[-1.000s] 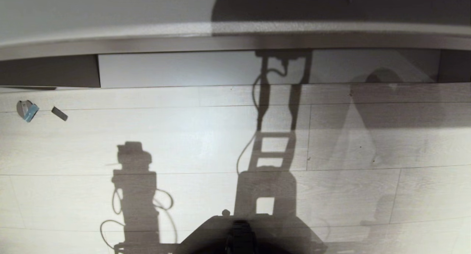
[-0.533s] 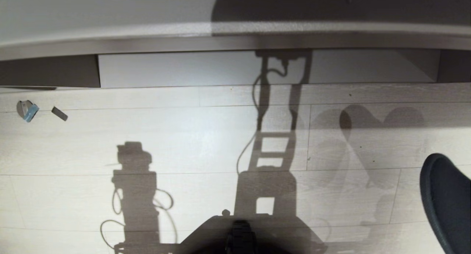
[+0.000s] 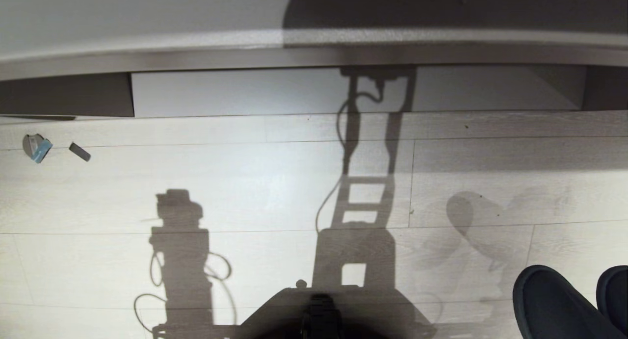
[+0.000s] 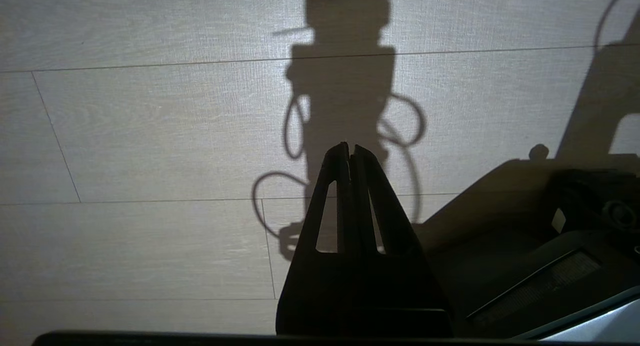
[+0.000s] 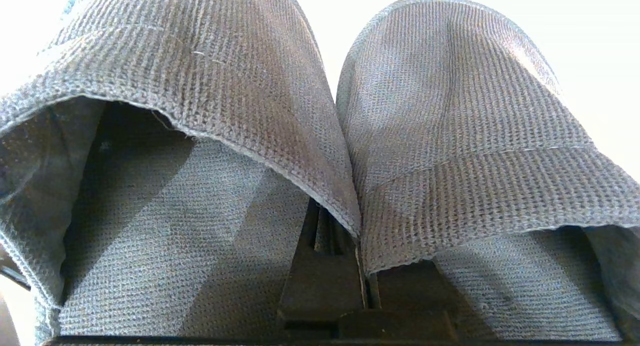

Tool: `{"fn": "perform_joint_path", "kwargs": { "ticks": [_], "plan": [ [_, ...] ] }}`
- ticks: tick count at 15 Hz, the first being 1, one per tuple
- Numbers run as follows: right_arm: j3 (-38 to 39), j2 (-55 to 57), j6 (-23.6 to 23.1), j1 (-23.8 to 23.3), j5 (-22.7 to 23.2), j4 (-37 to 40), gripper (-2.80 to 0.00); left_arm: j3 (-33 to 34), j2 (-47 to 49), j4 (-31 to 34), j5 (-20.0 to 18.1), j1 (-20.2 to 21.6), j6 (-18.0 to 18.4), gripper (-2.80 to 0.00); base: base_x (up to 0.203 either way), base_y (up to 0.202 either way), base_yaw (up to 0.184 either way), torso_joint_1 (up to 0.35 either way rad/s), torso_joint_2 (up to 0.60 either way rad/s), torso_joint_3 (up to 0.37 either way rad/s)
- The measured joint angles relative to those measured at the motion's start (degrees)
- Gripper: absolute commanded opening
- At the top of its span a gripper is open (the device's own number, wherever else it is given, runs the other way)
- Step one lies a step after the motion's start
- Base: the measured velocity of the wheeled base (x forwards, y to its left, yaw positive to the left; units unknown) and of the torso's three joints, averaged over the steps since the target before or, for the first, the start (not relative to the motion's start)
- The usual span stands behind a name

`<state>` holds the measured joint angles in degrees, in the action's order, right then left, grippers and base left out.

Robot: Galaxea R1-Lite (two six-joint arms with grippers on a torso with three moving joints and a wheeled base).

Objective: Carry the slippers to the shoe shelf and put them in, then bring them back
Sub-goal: Place the slippers on the floor

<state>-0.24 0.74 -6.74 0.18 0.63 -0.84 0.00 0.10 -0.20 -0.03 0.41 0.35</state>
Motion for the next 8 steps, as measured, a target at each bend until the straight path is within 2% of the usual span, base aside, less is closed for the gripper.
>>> {"fn": "perform_joint_path", "kwargs": {
  "ticks": [8],
  "plan": [
    [0.24, -0.84, -0.06, 0.06, 0.02, 0.27, -2.80, 0.00, 0.00, 0.03, 0.03, 0.00, -0.50, -2.80, 0.000, 0.000, 0.000, 0.000, 0.00, 0.004]
  ]
}}
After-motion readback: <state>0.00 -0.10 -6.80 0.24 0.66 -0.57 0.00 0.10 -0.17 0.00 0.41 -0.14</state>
